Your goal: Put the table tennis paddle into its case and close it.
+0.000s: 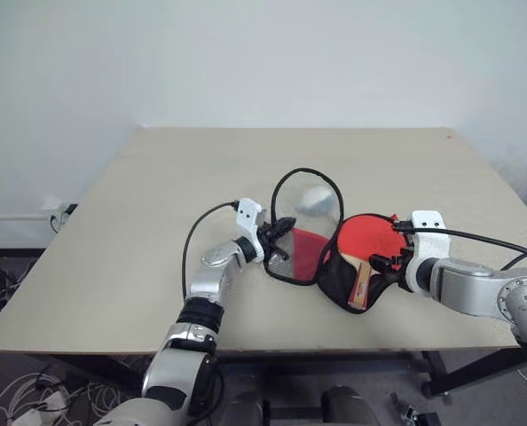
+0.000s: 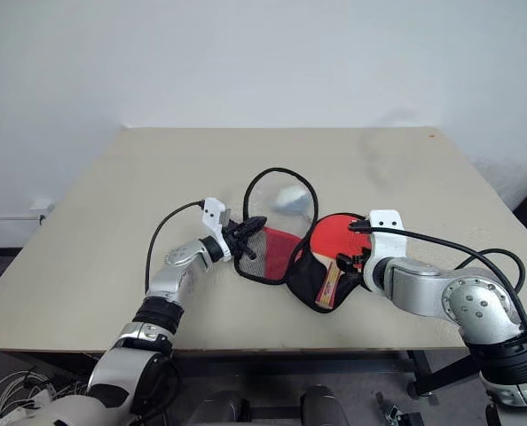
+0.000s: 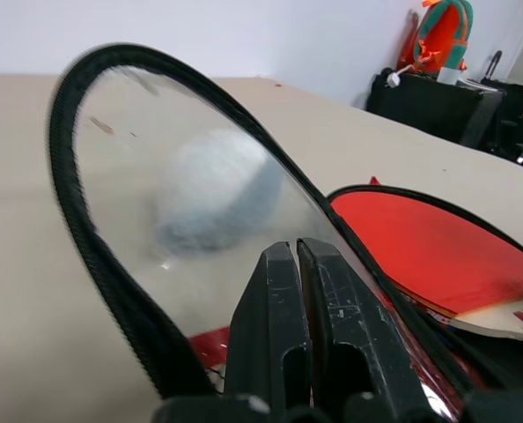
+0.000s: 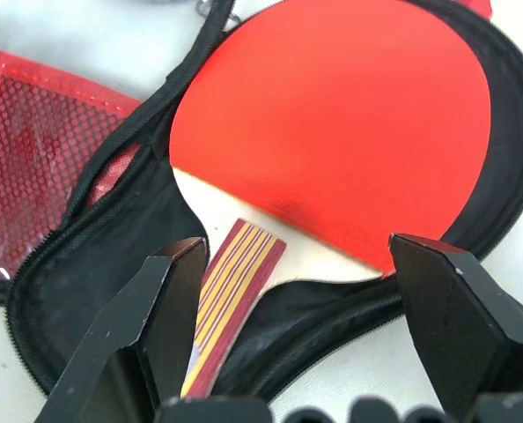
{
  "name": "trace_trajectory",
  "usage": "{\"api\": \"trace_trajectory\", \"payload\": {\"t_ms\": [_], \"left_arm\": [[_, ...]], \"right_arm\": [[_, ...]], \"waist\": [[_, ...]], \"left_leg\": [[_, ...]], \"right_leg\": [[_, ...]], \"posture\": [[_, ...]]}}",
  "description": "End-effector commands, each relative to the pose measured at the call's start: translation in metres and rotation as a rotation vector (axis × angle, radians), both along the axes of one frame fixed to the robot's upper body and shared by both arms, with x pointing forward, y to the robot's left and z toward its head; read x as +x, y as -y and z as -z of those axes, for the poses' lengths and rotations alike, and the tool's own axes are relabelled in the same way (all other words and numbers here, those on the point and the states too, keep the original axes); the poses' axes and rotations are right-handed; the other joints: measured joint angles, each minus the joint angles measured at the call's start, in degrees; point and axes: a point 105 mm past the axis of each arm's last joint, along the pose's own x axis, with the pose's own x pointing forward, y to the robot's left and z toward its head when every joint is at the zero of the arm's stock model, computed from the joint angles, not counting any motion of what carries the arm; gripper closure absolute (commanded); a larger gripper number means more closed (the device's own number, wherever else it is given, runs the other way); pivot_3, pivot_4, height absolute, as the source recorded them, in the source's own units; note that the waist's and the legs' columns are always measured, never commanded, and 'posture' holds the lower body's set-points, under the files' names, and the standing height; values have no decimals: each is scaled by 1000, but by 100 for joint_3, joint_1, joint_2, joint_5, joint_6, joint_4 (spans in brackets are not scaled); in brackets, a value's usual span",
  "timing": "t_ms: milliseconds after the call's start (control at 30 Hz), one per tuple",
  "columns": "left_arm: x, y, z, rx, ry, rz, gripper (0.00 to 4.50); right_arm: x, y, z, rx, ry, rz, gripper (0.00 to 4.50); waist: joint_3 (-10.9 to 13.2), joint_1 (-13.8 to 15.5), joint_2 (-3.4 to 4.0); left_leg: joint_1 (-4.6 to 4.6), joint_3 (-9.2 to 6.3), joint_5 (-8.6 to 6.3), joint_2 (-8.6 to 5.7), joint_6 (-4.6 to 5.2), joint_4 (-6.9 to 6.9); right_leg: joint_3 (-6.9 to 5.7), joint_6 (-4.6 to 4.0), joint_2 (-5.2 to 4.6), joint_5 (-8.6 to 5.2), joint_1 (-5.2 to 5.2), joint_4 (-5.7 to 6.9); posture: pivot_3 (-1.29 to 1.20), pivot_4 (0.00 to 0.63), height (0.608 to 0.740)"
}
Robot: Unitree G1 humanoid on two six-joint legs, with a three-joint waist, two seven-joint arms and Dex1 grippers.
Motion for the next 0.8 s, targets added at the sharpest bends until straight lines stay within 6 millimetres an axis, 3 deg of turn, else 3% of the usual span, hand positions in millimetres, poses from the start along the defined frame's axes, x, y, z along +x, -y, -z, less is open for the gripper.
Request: {"api": "trace_trajectory", "payload": {"t_ms": [33,267,800], "left_arm": [[6,0,-20,-18,67,6,4500],[7,-1,-21,-12,72,3,4500],[7,-2,-22,-9,74,5,4500]], "right_arm": [[7,13,-11,-61,63,-4,900],[3,27,-4,-187,62,-96,900],[-16,-4,12,-207,33,-355,900]], "waist": [[0,0,-1],[1,2,-3],[2,6,-13]], "left_leg": [[0,0,0,0,0,0],[-1,0,0,-1,0,1],[0,-2,0,0,-1,9]], "right_leg": [[0,0,0,0,0,0],[-1,3,-1,1,-1,0],[-4,9,-1,5,0,2]], "posture": [[0,0,740],[0,0,740],[0,0,740]]}}
